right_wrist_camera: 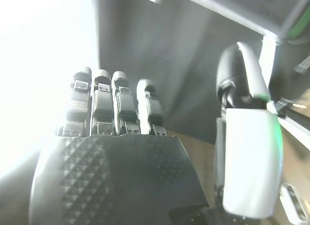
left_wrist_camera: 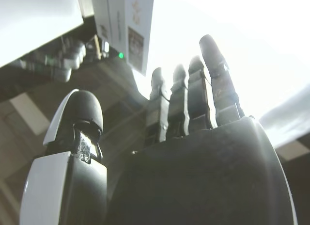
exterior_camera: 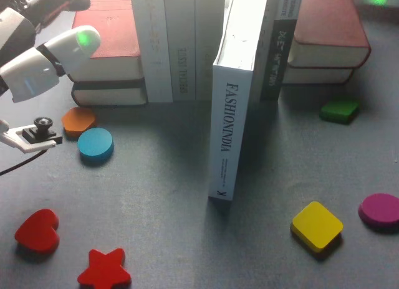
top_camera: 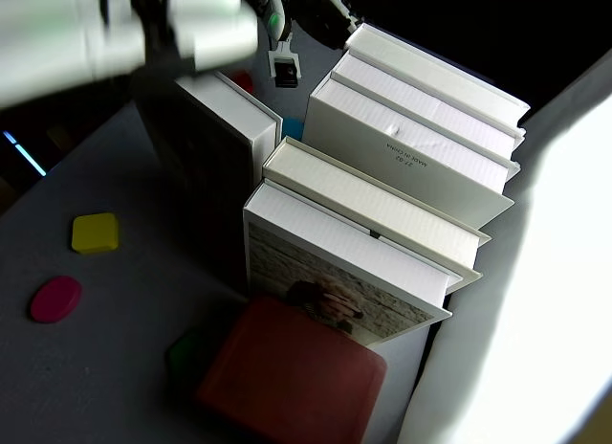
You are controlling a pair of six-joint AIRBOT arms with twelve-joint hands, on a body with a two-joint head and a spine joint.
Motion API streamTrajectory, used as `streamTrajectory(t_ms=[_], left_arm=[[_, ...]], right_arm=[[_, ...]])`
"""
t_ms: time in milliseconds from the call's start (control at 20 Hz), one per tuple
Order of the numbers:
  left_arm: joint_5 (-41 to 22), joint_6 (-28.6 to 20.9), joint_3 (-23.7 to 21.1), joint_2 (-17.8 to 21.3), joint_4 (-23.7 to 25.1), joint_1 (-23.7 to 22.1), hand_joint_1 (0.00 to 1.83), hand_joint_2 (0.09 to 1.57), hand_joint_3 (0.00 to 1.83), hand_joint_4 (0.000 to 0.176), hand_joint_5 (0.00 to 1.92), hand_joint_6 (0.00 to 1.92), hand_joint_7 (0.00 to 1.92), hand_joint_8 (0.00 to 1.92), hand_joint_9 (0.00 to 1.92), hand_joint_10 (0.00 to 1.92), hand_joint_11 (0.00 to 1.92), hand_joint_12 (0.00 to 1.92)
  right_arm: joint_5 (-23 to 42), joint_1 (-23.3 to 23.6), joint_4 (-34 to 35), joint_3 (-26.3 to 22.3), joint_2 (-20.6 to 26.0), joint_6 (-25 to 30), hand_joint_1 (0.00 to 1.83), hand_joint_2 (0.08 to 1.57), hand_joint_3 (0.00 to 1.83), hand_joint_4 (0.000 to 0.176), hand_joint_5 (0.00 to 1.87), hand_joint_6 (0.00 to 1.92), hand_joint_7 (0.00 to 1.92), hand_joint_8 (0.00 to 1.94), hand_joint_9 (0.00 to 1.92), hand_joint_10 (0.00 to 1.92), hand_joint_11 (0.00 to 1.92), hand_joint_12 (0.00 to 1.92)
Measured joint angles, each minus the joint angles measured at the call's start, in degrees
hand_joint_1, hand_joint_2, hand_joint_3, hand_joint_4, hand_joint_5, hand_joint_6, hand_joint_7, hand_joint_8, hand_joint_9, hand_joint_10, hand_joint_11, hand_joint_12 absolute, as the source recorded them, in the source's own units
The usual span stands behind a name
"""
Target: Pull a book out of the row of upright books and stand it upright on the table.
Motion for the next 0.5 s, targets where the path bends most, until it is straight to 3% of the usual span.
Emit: streamTrajectory(t_ms=[50,100,150,250,350,400,450,500], left_arm=[[-0.8,0.0,-0.2,0.3,-0.2,0.1,0.34,1.36,0.00,0.035,0.25,0.00,0.19,0.00,0.16,0.01,0.00,0.87],[-1.8,0.1,-0.4,0.5,-0.7,0.6,0.31,1.34,0.00,0.048,0.23,0.00,0.17,0.00,0.14,0.01,0.00,0.79],[-2.6,0.3,-0.7,0.5,-1.5,0.8,0.40,1.35,0.00,0.031,0.21,0.00,0.11,0.00,0.07,0.00,0.00,0.56],[-3.2,0.9,-1.1,0.5,-1.8,1.3,0.46,1.38,0.00,0.051,0.11,0.00,0.01,0.00,0.00,0.00,0.00,0.29],[-4.5,1.4,-2.6,1.1,-2.0,1.3,0.40,1.38,0.00,0.061,0.06,0.00,0.00,0.00,0.00,0.00,0.00,0.44],[-5.7,1.9,-3.0,1.5,-1.9,1.6,0.38,1.39,0.00,0.042,0.01,0.00,0.00,0.00,0.03,0.01,0.00,0.57],[-6.8,2.2,-3.2,1.6,-2.4,1.6,0.43,1.40,0.00,0.020,0.00,0.00,0.03,0.00,0.07,0.02,0.00,0.82],[-7.8,2.4,-3.4,1.8,-3.1,2.0,0.44,1.40,0.00,0.034,0.00,0.00,0.01,0.00,0.06,0.01,0.00,0.69]], right_arm=[[3.5,-4.3,7.8,-0.1,0.1,-3.2,0.19,1.14,0.07,0.000,0.00,0.00,0.00,0.00,0.00,0.00,0.00,0.00],[7.6,-9.5,15.3,-0.3,-0.1,-6.2,0.05,1.21,0.05,0.000,0.00,0.00,0.00,0.00,0.00,0.00,0.00,0.00],[9.8,-12.7,19.1,-0.3,-0.3,-7.4,0.01,1.23,0.04,0.000,0.00,0.00,0.00,0.00,0.00,0.00,0.00,0.00],[16.0,-21.1,27.4,-0.4,-1.7,-8.7,0.00,1.25,0.05,0.000,0.00,0.00,0.00,0.00,0.00,0.00,0.00,0.00],[24.3,-27.6,34.9,-1.0,-3.2,-8.8,0.00,1.28,0.05,0.000,0.00,0.00,0.00,0.00,0.00,0.00,0.00,0.00],[28.4,-31.0,38.3,-1.5,-3.7,-8.9,0.00,1.29,0.05,0.000,0.00,0.00,0.00,0.00,0.00,0.00,0.00,0.00],[31.0,-33.0,40.2,-2.0,-3.9,-8.9,0.00,1.29,0.04,0.000,0.00,0.00,0.00,0.00,0.00,0.00,0.00,0.00],[33.6,-35.0,42.5,-2.8,-4.0,-9.2,0.00,1.30,0.04,0.000,0.00,0.00,0.00,0.00,0.00,0.00,0.00,0.00]])
